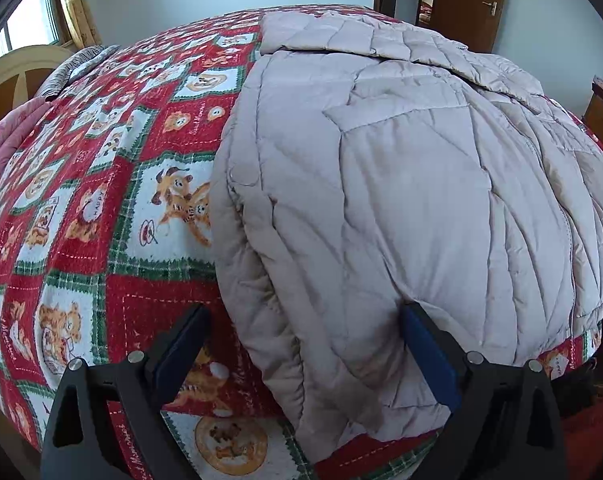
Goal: Fold large clothes
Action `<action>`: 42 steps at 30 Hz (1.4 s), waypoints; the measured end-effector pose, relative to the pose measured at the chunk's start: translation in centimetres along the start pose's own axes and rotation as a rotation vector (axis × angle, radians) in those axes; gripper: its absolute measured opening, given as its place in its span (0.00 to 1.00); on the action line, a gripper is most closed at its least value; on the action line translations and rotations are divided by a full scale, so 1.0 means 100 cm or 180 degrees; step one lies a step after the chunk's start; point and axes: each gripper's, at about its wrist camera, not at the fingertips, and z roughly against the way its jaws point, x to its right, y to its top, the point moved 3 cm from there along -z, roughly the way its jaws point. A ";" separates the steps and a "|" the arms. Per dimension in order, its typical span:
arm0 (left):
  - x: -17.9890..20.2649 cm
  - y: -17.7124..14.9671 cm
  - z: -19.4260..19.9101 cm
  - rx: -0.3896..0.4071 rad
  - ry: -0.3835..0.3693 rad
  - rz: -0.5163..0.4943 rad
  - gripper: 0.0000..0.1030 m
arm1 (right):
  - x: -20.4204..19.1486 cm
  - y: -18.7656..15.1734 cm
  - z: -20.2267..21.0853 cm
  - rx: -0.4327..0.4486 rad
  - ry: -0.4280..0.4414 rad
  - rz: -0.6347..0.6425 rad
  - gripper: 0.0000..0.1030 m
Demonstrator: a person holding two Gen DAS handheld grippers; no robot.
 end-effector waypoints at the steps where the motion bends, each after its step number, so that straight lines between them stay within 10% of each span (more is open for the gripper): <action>1: 0.000 0.000 0.000 0.0007 0.0001 0.0007 0.94 | -0.001 0.000 0.001 0.0048 -0.0030 0.0035 0.93; 10: -0.004 0.003 -0.003 0.0067 0.0017 0.0074 0.92 | -0.016 -0.004 0.001 0.0057 0.0067 0.0285 0.71; 13: -0.002 0.004 0.002 0.0078 -0.0054 0.0092 0.67 | -0.020 -0.003 0.002 0.0022 0.0089 0.0336 0.64; 24: 0.005 0.007 0.001 0.0052 -0.0043 0.0116 0.63 | -0.040 -0.004 -0.011 0.0053 -0.0037 0.0627 0.77; 32: 0.011 0.007 0.005 0.0125 0.0000 0.0010 0.46 | -0.023 0.003 -0.003 0.0033 0.0096 0.0371 0.21; 42: -0.001 0.008 0.038 0.0225 -0.0531 0.0061 0.14 | -0.035 0.010 0.031 0.0103 0.0493 0.0194 0.14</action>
